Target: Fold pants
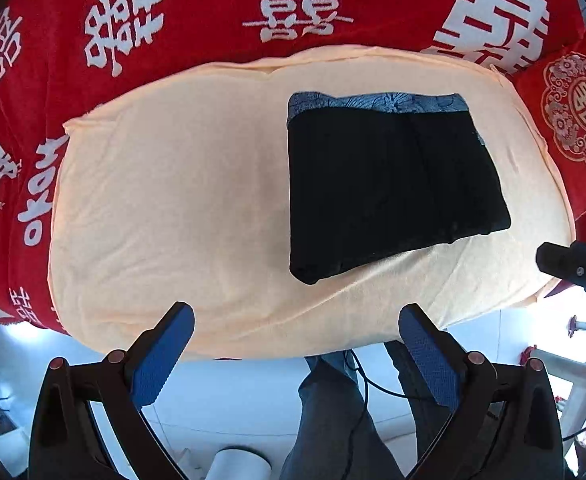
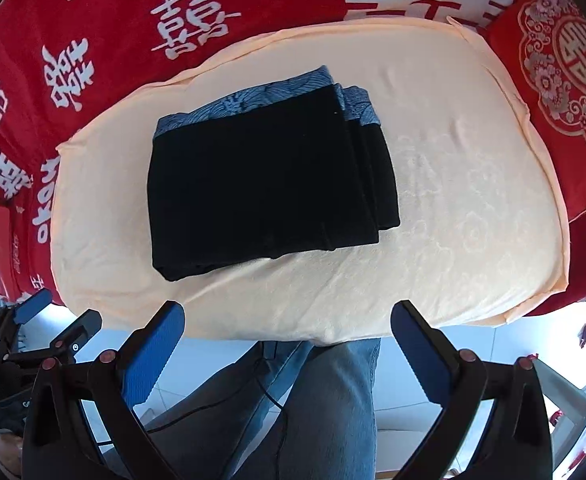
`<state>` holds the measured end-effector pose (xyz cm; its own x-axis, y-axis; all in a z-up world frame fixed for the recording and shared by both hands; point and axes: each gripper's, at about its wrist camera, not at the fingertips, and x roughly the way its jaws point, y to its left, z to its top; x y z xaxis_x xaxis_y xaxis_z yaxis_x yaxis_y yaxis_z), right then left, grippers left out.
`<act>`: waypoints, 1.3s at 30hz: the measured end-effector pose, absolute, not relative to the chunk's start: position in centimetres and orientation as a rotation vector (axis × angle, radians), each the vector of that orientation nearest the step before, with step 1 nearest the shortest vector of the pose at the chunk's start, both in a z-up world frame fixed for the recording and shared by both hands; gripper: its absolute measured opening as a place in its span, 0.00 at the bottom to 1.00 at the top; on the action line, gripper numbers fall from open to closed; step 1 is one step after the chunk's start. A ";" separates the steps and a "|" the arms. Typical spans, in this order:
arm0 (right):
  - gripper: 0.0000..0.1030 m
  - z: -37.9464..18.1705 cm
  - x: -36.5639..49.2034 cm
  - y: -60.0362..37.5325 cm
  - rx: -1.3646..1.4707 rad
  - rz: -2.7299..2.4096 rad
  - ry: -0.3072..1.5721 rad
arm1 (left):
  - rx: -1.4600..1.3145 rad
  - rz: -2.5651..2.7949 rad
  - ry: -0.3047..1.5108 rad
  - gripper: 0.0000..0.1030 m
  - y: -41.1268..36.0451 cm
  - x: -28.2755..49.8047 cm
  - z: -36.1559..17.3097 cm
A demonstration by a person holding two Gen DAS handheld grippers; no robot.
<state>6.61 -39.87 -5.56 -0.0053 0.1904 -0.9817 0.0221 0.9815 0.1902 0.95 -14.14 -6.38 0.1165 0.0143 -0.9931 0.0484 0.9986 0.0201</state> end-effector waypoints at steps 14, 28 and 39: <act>1.00 -2.4 6.5 -38.2 0.110 0.104 1.523 | 0.043 -0.042 1.380 1.00 -14.3 1.7 -3.8; 1.00 -0.9 6.3 -38.2 0.065 0.065 1.482 | 0.119 -0.039 1.312 1.00 -15.6 1.3 -2.0; 1.00 0.1 6.3 -39.3 -0.026 0.153 1.446 | 0.063 0.045 1.314 1.00 -17.7 1.3 -1.1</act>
